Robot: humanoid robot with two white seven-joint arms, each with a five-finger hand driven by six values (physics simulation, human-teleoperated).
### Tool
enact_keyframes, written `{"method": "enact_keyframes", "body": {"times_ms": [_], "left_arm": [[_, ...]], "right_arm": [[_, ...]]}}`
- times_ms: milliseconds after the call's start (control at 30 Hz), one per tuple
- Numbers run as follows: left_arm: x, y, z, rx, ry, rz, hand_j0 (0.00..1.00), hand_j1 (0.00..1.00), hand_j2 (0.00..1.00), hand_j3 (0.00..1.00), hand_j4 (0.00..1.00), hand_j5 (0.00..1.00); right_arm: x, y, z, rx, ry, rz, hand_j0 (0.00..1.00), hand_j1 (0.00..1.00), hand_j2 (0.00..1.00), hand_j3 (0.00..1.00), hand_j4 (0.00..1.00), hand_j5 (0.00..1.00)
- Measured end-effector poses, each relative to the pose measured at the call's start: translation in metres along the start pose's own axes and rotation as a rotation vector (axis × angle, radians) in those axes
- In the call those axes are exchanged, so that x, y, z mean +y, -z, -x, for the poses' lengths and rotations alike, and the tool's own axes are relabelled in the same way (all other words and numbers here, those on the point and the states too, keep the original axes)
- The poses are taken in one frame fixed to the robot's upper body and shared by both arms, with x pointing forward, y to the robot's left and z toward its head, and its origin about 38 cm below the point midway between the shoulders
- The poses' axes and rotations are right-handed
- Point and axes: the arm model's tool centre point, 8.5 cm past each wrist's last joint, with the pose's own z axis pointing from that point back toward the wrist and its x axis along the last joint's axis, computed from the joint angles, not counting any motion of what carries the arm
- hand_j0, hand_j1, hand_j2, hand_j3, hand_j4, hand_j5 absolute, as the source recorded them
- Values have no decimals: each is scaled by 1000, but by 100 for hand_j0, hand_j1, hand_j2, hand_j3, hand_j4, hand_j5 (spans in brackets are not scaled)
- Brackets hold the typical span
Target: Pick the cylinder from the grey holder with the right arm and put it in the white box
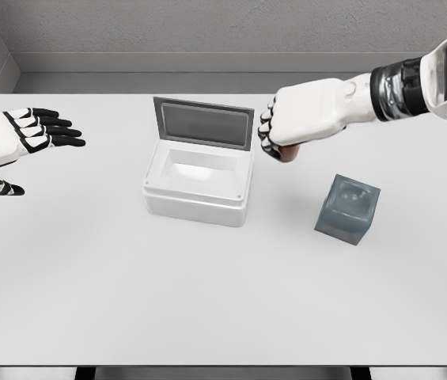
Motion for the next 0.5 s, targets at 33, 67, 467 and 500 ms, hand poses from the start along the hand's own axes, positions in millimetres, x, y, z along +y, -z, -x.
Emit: {"method": "enact_keyframes", "body": {"times_ms": [33,67,467,500], "left_arm": [[0,0,0,0,0,0,100,100,100,100,100,100],[0,0,0,0,1,0,100,100,100,100,100,100],[-1,1,0,-2,0,5,100,100,100,100,100,100],[0,1,0,-2,2,3,100,100,100,100,100,100]], "right_arm": [[-2,3,1,-3,0,3,45,45,45,45,45,45],[-4,7,2,-6,1,5,45,45,45,45,45,45],[-17,51,8,-49,21,20,45,45,45,45,45,45],[-18,53,8,-53,20,22,45,45,45,45,45,45]]}}
